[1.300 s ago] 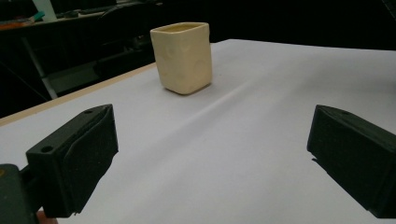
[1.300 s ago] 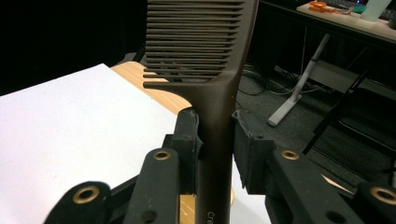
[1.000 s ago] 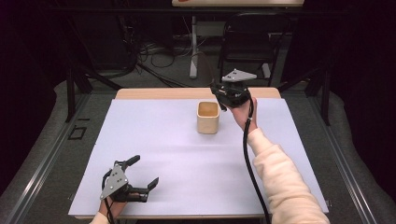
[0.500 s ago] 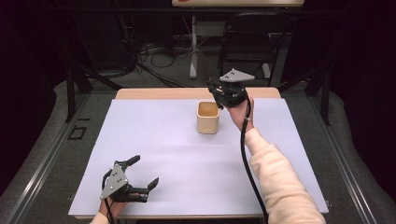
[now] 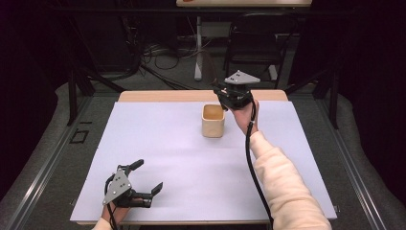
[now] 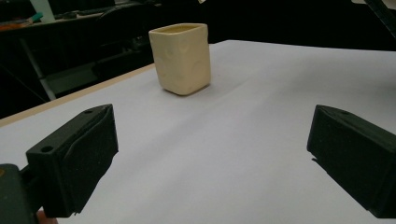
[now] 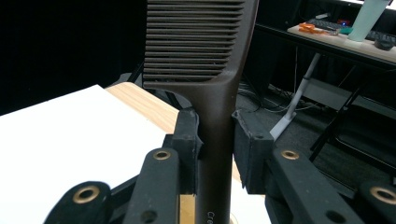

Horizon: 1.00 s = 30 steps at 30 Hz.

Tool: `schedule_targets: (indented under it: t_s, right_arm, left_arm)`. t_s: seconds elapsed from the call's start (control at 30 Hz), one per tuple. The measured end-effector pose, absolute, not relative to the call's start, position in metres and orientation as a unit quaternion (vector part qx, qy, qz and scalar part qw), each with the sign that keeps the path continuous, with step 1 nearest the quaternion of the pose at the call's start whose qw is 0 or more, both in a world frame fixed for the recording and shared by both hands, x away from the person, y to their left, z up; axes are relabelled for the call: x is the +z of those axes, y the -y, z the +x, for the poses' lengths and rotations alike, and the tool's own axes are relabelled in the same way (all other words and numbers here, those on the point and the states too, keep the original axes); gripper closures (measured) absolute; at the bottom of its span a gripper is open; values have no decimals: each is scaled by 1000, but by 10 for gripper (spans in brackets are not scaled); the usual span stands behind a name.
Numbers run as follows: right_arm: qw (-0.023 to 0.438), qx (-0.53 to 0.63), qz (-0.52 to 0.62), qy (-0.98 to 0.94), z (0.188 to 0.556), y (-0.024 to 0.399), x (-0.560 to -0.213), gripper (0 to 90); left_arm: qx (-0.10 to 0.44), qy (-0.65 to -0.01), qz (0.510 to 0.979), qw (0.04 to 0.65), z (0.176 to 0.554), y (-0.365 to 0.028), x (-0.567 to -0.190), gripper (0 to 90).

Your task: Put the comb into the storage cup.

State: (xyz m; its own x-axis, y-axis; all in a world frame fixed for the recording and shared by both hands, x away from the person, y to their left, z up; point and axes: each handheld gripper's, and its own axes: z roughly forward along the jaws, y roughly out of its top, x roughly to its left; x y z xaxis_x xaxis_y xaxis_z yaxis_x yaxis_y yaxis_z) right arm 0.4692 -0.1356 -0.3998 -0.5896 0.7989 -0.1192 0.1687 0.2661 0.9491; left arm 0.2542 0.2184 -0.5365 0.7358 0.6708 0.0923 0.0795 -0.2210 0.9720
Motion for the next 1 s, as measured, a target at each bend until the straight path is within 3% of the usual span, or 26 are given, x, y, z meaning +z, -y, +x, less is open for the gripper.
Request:
schedule_targets:
  t_s: [1.0]
  right_arm:
    - [303, 507, 329, -737, 477, 117, -401, 720]
  left_arm:
    - [260, -253, 736, 571, 254, -219, -536, 21]
